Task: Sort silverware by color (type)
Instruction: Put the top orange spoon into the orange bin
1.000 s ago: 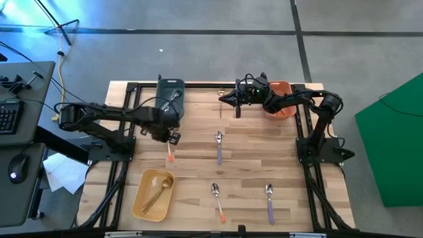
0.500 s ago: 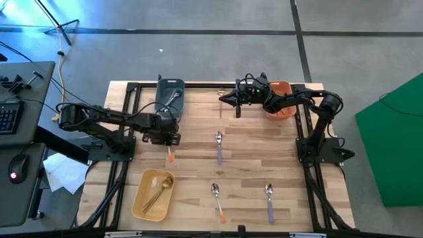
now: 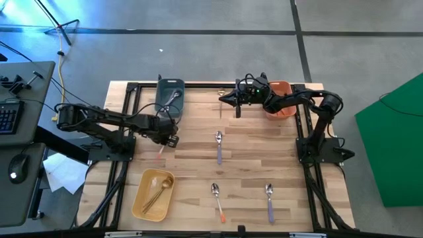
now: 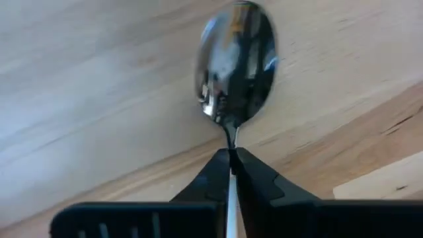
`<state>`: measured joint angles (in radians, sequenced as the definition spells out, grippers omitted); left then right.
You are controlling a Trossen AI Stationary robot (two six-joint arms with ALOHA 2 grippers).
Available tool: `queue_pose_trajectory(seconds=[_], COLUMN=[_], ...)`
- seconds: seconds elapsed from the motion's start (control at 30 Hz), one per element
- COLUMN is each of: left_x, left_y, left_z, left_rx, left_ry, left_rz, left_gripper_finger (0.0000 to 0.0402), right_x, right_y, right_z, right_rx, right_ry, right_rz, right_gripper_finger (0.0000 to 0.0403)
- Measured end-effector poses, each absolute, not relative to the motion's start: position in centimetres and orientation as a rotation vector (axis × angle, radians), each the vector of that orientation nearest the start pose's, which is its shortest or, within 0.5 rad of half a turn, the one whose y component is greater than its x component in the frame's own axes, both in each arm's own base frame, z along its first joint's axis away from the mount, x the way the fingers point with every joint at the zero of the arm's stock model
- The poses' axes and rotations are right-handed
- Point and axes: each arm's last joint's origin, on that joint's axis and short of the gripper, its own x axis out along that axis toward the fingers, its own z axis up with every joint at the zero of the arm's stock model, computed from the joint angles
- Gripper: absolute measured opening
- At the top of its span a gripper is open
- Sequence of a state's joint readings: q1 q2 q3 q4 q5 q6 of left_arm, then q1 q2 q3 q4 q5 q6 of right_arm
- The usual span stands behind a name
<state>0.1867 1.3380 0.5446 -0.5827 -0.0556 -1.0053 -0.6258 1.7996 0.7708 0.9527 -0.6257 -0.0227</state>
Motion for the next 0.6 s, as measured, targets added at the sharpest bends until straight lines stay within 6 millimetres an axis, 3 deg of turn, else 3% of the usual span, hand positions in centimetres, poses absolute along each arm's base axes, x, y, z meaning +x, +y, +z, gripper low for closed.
queue_pose_trajectory(seconds=[0.27,0.6], left_x=[20.9,23.8], left_y=[5.0,8.8], left_z=[14.6,18.6], left_rx=[-0.854,-0.558], left_ry=[0.902,0.395], left_rz=[0.688,0.438], left_gripper_finger=[0.0003,0.0001], right_x=[29.6,30.0], right_y=[-18.5,-17.9], right_z=[17.5,17.6], right_rx=[0.017,0.011], right_ry=[0.058,0.054], right_rz=[0.015,0.025], right_gripper_finger=[0.0000,0.0000])
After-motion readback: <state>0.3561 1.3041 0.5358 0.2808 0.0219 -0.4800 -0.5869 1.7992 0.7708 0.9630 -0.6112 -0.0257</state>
